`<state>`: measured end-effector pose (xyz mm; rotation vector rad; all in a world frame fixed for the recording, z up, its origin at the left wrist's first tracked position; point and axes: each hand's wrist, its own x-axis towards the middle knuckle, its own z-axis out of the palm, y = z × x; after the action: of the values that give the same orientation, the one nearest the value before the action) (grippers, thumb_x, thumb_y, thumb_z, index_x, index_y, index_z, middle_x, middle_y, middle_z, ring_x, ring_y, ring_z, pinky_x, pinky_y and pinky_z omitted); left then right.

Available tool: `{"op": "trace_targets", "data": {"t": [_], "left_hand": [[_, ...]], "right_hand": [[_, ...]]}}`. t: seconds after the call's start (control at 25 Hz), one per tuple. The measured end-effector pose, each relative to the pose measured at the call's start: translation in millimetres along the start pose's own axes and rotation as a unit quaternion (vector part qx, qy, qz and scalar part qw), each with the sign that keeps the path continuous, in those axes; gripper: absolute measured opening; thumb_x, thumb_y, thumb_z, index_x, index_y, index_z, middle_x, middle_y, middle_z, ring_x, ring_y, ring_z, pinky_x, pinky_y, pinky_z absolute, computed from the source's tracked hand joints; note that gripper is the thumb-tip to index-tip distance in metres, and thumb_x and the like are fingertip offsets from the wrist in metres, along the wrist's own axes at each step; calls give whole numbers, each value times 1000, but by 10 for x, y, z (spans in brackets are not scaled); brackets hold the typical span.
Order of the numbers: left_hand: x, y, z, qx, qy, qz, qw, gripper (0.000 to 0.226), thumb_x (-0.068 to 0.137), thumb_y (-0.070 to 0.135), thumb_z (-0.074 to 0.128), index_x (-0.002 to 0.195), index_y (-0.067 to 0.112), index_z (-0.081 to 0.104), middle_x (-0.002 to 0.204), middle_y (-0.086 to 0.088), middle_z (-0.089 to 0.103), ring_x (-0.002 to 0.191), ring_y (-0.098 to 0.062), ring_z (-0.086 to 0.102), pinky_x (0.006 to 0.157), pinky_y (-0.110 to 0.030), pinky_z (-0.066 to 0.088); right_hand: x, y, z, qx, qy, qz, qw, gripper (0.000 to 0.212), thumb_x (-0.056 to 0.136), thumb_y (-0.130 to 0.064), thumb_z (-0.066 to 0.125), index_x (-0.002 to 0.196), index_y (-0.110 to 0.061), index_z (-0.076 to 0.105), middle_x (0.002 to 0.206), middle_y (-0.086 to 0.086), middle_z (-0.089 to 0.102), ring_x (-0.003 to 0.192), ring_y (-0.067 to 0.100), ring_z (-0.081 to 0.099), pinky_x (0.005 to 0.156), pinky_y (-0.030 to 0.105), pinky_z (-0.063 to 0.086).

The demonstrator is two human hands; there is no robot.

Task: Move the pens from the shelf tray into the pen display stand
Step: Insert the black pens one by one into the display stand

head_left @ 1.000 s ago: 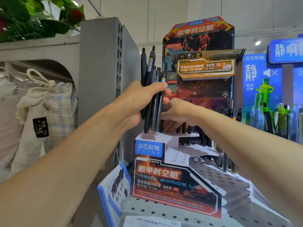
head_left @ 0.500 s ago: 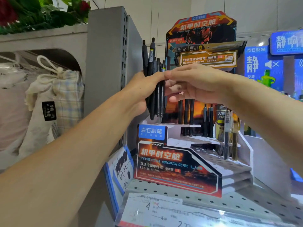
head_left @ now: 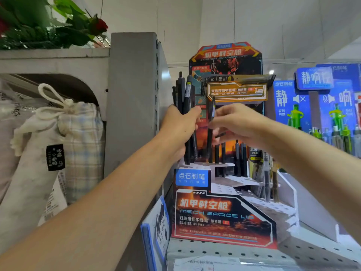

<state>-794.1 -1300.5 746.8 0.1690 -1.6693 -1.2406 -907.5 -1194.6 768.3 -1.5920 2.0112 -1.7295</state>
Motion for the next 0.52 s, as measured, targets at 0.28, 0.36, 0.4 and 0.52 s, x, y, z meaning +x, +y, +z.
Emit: {"op": "trace_targets", "data": {"t": [0.28, 0.36, 0.4, 0.52], "left_hand": [[14, 10, -26, -7, 4, 25, 1000, 31, 96, 31, 63, 117, 7, 61, 82, -2, 64, 70, -14, 60, 82, -36, 57], [11, 8, -28, -11, 5, 21, 1000, 30, 96, 31, 64, 116, 9, 61, 80, -1, 64, 68, -13, 59, 83, -35, 56], [6, 5, -29, -13, 4, 18, 1000, 30, 96, 31, 65, 117, 10, 61, 80, 0, 64, 68, -13, 59, 81, -34, 57], [2, -12, -24, -14, -3, 12, 1000, 33, 97, 32, 65, 122, 11, 61, 80, 1, 63, 70, -13, 59, 76, -32, 56]], "right_hand": [[277, 285, 236, -88, 91, 19, 992, 10, 88, 4, 67, 91, -3, 61, 76, 17, 68, 66, 24, 70, 63, 38, 64], [359, 336, 276, -97, 102, 8, 990, 14, 87, 3, 69, 97, -3, 61, 83, 18, 70, 69, 25, 72, 59, 35, 64], [393, 354, 282, -105, 103, 5, 989, 17, 87, 3, 69, 100, -3, 60, 87, 19, 70, 72, 26, 72, 58, 35, 63], [472, 363, 248, -131, 87, 11, 988, 20, 87, 0, 72, 102, -4, 59, 87, 18, 71, 70, 26, 74, 56, 33, 63]]}}
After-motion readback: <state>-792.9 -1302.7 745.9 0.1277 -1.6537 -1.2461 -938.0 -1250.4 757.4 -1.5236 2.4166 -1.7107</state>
